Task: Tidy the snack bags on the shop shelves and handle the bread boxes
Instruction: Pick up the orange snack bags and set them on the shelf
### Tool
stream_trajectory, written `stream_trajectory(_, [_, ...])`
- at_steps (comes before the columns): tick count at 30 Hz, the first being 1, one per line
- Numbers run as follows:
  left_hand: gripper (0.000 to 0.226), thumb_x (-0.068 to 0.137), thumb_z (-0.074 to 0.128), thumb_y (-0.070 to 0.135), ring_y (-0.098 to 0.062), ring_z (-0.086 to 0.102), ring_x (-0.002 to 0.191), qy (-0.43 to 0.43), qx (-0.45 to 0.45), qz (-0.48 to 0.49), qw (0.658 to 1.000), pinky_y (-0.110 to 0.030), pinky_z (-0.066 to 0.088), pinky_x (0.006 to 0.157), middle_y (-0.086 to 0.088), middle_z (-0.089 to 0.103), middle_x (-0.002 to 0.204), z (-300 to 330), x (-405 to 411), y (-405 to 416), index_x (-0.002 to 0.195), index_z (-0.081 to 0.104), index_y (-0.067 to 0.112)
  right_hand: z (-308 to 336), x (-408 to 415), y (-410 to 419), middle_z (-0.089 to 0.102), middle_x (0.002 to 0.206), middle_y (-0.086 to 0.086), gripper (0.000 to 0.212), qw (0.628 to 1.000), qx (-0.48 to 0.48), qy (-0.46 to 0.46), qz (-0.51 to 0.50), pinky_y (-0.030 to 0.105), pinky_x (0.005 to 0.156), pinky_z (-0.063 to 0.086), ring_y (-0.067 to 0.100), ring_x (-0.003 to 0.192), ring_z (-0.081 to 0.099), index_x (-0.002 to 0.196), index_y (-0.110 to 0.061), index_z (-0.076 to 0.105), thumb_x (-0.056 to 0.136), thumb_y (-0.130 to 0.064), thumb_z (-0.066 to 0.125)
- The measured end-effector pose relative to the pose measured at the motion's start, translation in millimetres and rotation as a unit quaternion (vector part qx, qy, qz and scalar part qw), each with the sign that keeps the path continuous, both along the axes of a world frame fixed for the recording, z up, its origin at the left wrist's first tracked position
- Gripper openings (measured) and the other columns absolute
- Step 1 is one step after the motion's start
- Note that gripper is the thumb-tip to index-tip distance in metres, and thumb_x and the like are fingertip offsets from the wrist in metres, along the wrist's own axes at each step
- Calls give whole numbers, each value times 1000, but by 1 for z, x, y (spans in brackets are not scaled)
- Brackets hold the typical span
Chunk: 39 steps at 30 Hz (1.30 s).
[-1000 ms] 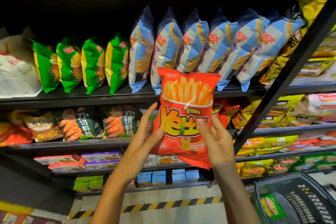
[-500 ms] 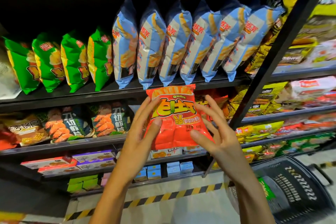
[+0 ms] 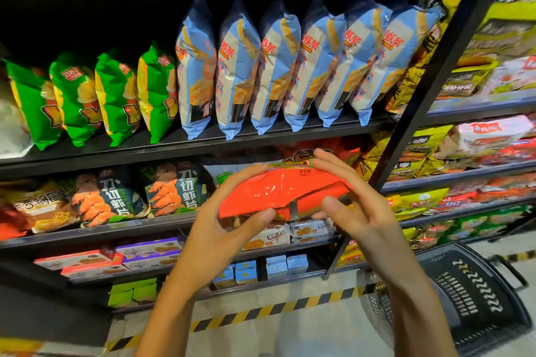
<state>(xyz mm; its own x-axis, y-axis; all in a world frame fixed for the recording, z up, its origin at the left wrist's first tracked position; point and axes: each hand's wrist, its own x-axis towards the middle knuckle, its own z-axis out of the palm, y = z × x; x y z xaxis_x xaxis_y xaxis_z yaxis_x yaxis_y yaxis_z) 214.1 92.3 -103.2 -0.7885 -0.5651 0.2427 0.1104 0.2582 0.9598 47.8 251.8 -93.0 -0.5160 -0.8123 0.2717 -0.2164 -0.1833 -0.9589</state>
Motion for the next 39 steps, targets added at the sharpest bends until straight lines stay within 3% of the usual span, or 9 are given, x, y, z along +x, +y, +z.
stream_trajectory(2, [47,90,80,35,-12,63,123,7,12,3,1000,-23,54,92,13,63,137,1,1,0,133,62,43,0,4,1,55,151,-11,46,1000,-21,-3,-1,34,87,61,13,139,53,136,-24,63,92,-36,68])
stream_trajectory(7, [56,83,75,49,-18,62,124,-23,24,-8,999,-38,57,95,11,63,138,-1,2,4,136,59,43,-5,12,-7,73,118,-5,14,994,-40,-28,-99,27,63,57,20,111,69,104,-20,74,92,-24,69])
stream_trajectory(13, [55,93,75,27,-30,77,95,-20,77,-70,994,-28,59,87,-2,68,131,-1,2,13,143,54,32,-14,13,-11,76,107,-3,8,984,-38,-47,-168,34,75,48,17,95,71,92,-22,75,93,-26,68])
stream_trajectory(17, [48,95,67,40,-31,75,103,-30,76,-19,996,-34,62,81,-2,68,133,-1,1,15,142,59,31,-17,17,-10,76,107,-6,9,984,-31,-52,-168,36,79,49,14,98,71,94,-21,75,94,-26,68])
stream_trajectory(22, [41,102,45,41,-31,78,79,-44,111,68,990,-38,63,68,-13,80,89,4,-5,24,120,74,19,-15,20,-8,75,111,-5,11,989,-35,-33,-142,40,81,55,17,110,69,102,-13,75,98,-21,67])
stream_trajectory(25, [61,103,38,46,-31,76,69,-45,127,97,986,-35,62,67,-19,76,73,6,-6,27,89,81,6,-8,22,-5,74,112,-6,22,991,-34,-34,-128,22,61,53,8,86,68,107,-15,75,101,-30,61])
stream_trajectory(27, [68,103,34,49,-30,74,68,-45,129,101,986,-36,62,72,-20,75,70,6,-5,28,80,79,3,-7,23,-4,73,108,-5,26,992,-31,-22,-123,20,56,50,11,76,65,107,-15,75,104,-31,54])
stream_trajectory(34, [60,103,30,49,-34,74,72,-10,137,115,984,-24,59,71,-19,73,66,7,-7,35,105,80,16,-11,18,-5,73,100,-6,37,991,4,-45,-124,24,55,49,11,71,61,102,-19,75,107,-33,41])
stream_trajectory(39, [56,97,34,52,-37,73,78,13,112,118,987,-30,61,77,-3,74,67,11,-7,43,118,76,23,-10,11,0,71,117,-9,36,995,12,-52,-80,28,64,53,14,94,67,103,-21,75,108,-29,41])
